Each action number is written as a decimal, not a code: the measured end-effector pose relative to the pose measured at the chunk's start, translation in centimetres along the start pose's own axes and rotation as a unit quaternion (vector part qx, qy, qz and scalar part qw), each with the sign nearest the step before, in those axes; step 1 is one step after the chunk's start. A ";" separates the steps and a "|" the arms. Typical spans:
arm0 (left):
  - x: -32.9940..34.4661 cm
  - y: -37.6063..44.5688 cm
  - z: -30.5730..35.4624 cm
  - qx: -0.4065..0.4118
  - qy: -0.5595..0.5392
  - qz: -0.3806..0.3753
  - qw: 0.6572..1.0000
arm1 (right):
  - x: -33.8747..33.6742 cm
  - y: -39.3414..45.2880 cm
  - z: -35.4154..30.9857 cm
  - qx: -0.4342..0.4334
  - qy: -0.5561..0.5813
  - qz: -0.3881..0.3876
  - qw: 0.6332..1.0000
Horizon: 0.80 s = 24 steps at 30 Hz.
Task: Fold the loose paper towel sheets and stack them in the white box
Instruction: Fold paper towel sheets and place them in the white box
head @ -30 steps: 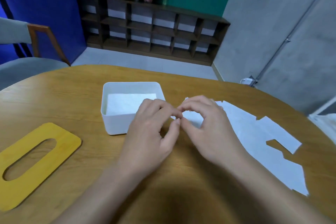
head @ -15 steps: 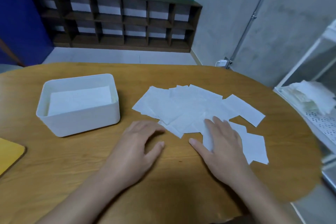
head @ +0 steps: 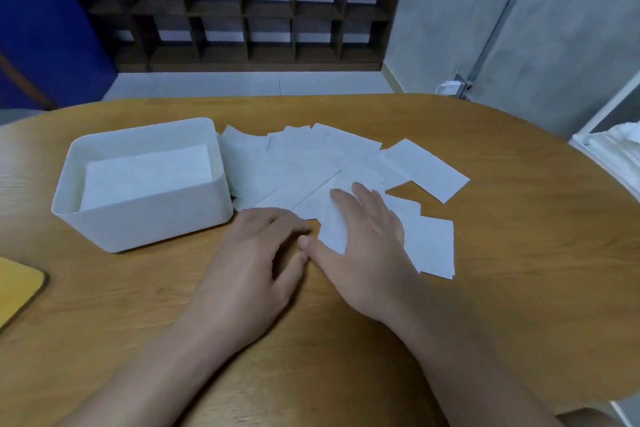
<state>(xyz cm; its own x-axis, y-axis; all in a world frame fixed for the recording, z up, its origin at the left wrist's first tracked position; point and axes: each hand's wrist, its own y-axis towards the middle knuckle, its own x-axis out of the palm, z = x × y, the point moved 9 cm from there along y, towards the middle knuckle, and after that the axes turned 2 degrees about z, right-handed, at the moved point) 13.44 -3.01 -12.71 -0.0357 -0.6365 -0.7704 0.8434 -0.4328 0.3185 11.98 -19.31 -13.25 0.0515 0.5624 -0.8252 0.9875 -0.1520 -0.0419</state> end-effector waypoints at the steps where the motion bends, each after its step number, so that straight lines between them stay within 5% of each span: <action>1: 0.0 0.0 -0.1 -0.002 0.003 0.002 1.000 | -0.2 -0.2 -0.3 -0.001 0.018 -0.010 1.000; 17: 0.8 -0.3 0.9 0.009 0.045 -0.032 0.998 | -3.4 -1.3 3.1 -0.118 -0.097 0.015 0.988; 24: -0.1 -0.4 1.6 0.008 0.030 0.001 1.000 | -4.8 -0.5 3.2 -0.120 -0.063 0.047 0.990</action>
<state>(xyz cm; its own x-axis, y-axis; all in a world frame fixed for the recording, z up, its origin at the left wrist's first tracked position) 12.24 -3.76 -11.90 -0.0005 -0.5983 -0.8013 0.8342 -0.4421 0.3295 10.75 -24.51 -11.04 0.1405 0.4461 -0.8839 0.9870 0.0072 0.1605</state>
